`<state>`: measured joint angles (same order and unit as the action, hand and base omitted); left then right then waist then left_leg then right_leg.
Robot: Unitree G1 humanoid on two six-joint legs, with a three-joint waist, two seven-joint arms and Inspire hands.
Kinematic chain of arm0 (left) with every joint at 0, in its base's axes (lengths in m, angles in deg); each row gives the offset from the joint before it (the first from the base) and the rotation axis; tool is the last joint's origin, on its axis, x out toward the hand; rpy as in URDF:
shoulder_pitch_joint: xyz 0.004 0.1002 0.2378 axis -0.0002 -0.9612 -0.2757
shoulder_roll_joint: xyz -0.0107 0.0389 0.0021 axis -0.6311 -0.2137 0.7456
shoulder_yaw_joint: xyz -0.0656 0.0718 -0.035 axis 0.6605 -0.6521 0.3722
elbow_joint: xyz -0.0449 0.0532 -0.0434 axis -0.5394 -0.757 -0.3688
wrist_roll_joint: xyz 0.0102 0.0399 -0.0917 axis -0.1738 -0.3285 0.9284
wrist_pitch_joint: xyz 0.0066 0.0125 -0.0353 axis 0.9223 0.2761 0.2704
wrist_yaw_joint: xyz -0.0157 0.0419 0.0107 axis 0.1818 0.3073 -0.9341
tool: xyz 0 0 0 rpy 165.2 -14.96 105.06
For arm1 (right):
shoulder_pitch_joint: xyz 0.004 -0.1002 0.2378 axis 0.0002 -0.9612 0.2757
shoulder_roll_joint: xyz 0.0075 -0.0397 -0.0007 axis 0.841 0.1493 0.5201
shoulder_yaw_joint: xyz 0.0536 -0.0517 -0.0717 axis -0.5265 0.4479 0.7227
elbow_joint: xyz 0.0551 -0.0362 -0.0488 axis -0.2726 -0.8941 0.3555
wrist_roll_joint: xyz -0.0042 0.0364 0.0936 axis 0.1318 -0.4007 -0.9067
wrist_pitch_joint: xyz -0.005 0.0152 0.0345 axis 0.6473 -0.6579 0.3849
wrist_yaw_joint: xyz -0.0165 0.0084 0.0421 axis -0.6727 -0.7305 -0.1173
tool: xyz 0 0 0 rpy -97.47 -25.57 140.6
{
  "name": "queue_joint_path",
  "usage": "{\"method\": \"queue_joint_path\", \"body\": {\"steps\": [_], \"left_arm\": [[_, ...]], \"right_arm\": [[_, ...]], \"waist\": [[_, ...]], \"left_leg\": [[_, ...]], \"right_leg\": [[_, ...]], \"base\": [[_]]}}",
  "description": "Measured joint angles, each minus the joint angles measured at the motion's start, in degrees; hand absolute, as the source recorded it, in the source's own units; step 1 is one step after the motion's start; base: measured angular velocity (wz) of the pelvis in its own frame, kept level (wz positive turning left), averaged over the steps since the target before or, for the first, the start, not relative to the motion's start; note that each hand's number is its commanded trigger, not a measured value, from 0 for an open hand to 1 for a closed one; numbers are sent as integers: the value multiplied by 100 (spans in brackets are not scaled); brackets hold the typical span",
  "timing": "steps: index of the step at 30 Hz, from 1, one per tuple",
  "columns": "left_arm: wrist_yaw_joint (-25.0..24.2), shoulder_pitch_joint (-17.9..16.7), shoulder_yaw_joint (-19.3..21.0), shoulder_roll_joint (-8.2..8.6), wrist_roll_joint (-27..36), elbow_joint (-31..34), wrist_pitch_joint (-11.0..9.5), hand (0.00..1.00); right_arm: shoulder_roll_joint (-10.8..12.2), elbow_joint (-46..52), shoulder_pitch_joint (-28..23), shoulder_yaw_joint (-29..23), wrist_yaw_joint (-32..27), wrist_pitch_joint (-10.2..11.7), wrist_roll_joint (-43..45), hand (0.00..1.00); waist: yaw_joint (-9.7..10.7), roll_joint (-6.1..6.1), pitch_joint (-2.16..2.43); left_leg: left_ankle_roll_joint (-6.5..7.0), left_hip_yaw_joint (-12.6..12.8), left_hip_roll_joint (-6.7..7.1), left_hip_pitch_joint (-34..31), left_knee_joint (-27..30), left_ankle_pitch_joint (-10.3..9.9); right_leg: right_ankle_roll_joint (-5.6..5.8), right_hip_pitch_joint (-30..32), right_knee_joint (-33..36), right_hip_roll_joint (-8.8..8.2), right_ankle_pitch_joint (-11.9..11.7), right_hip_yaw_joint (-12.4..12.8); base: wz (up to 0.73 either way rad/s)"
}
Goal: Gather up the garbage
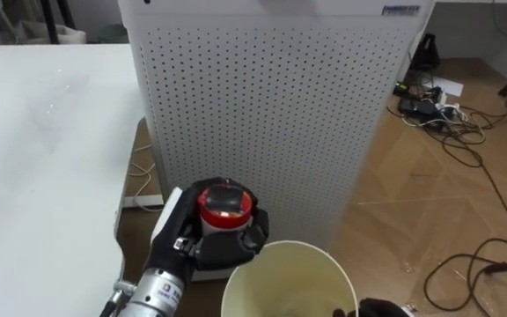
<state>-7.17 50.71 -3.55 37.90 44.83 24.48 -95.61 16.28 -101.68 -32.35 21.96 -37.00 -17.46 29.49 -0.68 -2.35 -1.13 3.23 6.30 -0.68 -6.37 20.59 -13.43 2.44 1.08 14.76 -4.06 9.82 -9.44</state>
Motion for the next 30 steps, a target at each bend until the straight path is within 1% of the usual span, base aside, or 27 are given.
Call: {"method": "queue_joint_path", "body": {"steps": [1,4,8,10,15,18,20,22,25,30], "left_arm": [[-59,-15,-56,-1,0,0,62,0],[-246,-16,-179,7,-2,0,125,0],[-415,-19,-301,12,227,-15,127,0],[-431,-20,-441,10,340,-19,127,0],[-631,-21,-608,9,588,-28,148,0],[-675,-23,-628,10,689,-33,161,0],[-678,-21,-681,20,743,-37,160,0],[-688,-21,-834,31,758,-44,160,0],[-764,-20,-952,51,755,-43,161,0],[-803,-20,-968,62,754,-43,161,0]], "right_arm": [[1,0,34,1,2,0,0,100],[0,18,97,0,-2,0,0,100],[4,52,132,5,-2,0,-108,100],[7,51,133,11,-18,0,-304,100],[79,-21,131,71,-70,-14,-211,100],[86,-64,134,54,-91,-9,-202,100],[136,-65,135,54,-90,-9,-211,100],[210,-66,135,65,-90,-9,-208,100],[269,-65,139,72,-68,-9,-207,100],[326,-65,142,71,-63,-9,-204,100]], "waist": [[33,15,-1],[97,28,2],[187,27,2],[221,26,1],[267,33,-5],[346,22,-11],[370,7,-20],[383,-20,-39],[384,-58,-66],[392,-66,-70]], "left_leg": [[0,-3,0,0,-5,0],[-3,-9,9,8,-35,3],[-3,-1,8,17,-43,4],[-3,3,10,27,-68,4],[-11,11,10,60,-109,9],[-11,18,9,65,-119,10],[-13,35,11,90,-151,11],[-14,77,11,108,-180,13],[-14,102,11,94,-187,12],[-14,128,11,92,-229,12]], "right_leg": [[1,0,-2,1,0,0],[3,-3,-10,1,2,2],[4,-2,-9,1,2,12],[4,-2,-14,1,2,13],[4,-9,-20,-2,3,4],[7,-7,-19,-3,5,-2],[10,-11,-17,-6,6,-3],[14,-1,-18,-12,9,-4],[16,30,-15,-15,10,-7],[16,66,-15,-17,10,-16]], "base": [[0],[0],[0],[0],[0],[0],[-5],[-8],[-5],[-3]]}}
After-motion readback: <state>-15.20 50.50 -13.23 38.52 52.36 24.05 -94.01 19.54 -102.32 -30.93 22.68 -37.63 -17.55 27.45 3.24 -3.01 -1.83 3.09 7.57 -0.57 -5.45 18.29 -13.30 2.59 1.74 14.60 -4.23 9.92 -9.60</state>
